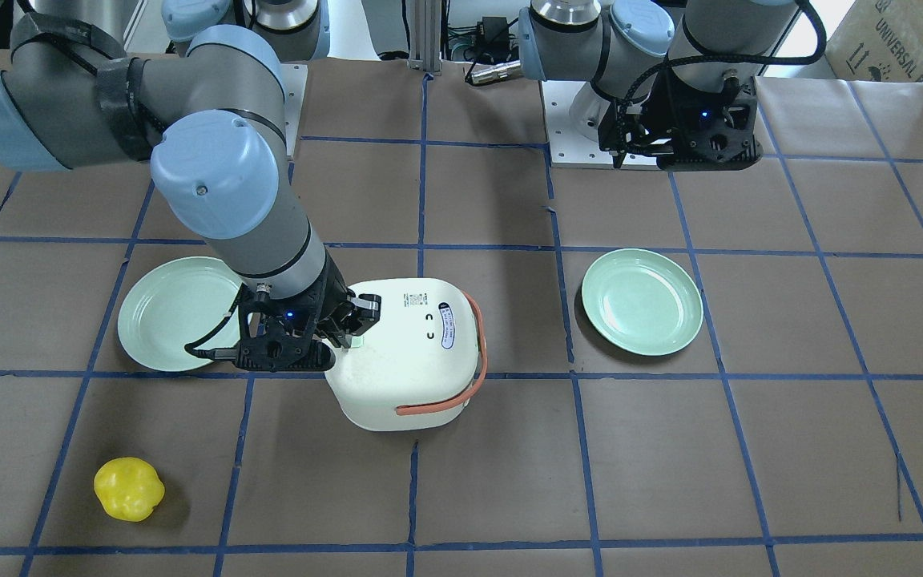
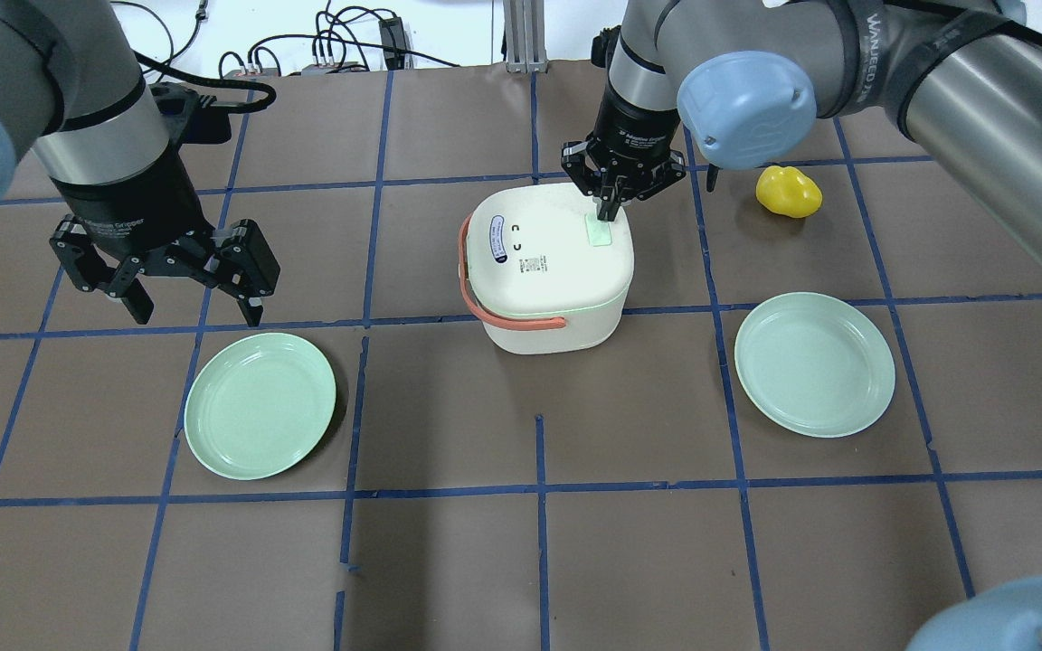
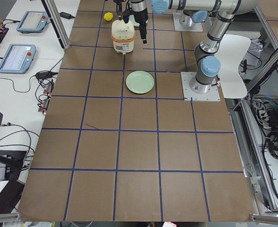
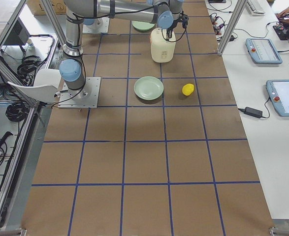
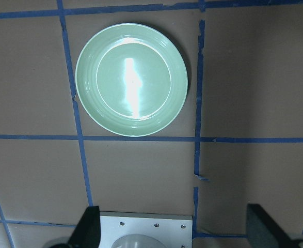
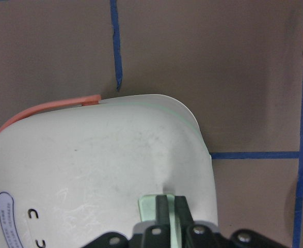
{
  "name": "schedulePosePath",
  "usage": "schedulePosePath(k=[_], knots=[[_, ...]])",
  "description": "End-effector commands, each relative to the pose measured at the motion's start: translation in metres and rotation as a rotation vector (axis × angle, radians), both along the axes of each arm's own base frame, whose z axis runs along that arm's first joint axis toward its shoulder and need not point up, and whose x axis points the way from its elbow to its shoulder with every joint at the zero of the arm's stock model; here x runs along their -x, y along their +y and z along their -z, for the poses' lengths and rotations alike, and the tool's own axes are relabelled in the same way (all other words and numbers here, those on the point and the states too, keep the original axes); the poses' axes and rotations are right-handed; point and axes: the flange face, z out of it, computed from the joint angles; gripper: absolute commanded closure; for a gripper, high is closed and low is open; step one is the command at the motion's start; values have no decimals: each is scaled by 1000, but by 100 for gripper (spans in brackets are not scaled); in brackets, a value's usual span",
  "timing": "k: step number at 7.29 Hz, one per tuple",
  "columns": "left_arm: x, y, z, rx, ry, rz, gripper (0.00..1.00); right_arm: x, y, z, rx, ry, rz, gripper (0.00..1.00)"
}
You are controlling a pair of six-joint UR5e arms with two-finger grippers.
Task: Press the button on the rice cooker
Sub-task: 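Lower the right gripper and press down on the green button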
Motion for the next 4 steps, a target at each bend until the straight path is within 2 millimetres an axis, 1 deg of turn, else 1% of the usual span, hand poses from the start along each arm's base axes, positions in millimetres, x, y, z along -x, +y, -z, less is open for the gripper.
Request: schedulePosePath(k=[1,4], knots=[[0,0,0,-2,1,0,0,0,0,1,-2,0,1,82],[0,0,0,-2,0,0,0,-2,2,7,-13,4,1,82]])
